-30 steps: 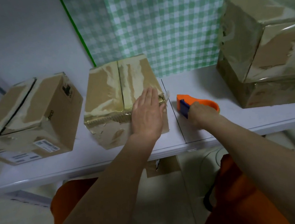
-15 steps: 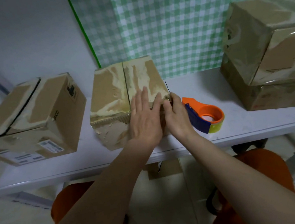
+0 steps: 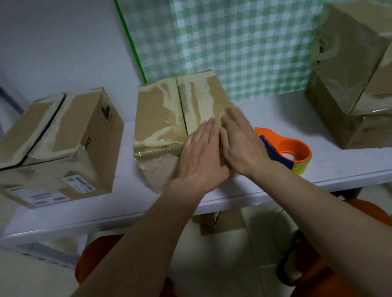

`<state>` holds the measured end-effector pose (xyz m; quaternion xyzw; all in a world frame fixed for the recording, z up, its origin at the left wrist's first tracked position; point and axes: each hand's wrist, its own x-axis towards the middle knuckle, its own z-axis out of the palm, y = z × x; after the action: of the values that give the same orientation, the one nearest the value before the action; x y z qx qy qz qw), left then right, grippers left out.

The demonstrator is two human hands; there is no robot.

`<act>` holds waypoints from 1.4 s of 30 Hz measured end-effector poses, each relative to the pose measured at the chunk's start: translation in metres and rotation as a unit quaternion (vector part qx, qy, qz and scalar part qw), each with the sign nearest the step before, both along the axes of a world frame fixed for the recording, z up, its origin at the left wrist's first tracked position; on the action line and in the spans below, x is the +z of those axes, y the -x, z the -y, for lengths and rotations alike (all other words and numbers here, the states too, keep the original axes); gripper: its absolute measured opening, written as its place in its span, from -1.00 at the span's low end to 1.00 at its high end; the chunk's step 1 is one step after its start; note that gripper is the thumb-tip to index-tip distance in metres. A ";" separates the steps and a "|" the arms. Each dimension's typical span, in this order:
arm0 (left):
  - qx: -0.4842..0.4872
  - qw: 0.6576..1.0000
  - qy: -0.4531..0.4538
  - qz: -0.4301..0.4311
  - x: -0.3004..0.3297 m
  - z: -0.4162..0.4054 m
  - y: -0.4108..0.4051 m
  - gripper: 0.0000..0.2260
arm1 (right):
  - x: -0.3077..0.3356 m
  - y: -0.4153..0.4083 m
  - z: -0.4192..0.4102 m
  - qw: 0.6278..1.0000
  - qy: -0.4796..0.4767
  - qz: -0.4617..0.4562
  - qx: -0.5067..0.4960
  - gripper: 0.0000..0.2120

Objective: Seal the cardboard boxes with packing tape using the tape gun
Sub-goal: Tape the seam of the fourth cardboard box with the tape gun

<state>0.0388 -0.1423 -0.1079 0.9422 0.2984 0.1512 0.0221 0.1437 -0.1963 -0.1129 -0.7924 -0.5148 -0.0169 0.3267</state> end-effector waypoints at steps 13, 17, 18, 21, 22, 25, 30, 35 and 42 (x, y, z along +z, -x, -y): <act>-0.033 0.995 -0.062 0.077 0.002 -0.060 0.055 -0.63 | 0.022 -0.005 -0.020 0.932 0.180 0.288 0.128 -0.26; -0.037 0.991 -0.060 0.109 0.006 -0.075 0.065 -0.64 | 0.027 -0.017 -0.027 0.916 0.212 0.297 0.164 -0.20; -0.039 0.991 -0.062 0.112 0.004 -0.076 0.068 -0.63 | 0.026 -0.019 -0.027 0.913 0.204 0.310 0.168 -0.25; -0.041 0.984 -0.099 0.140 -0.009 -0.080 0.078 -0.63 | 0.017 -0.031 -0.025 0.909 0.142 0.343 0.189 -0.39; -0.039 0.981 -0.107 0.159 -0.014 -0.082 0.082 -0.64 | 0.015 -0.035 -0.023 0.913 0.124 0.336 0.197 -0.40; -0.033 0.971 -0.049 0.230 -0.021 -0.093 0.091 -0.62 | 0.008 -0.039 -0.017 0.947 0.044 0.245 0.201 -0.37; 0.061 0.911 0.182 0.365 -0.021 -0.083 0.090 -0.47 | 0.003 -0.019 -0.009 0.986 -0.052 -0.121 0.103 -0.02; 0.155 0.817 0.327 0.449 -0.024 -0.060 0.085 -0.04 | -0.005 -0.005 -0.009 0.946 -0.118 -0.301 0.032 0.21; 0.164 0.766 0.480 0.395 -0.036 -0.072 0.100 -0.18 | -0.025 -0.013 -0.005 0.873 -0.077 -0.477 0.068 0.01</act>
<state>-0.0608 -0.0701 -0.1439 0.6022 0.4470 0.3486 0.5622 0.1566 -0.1912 -0.1380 -0.6394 -0.3459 0.3460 0.5931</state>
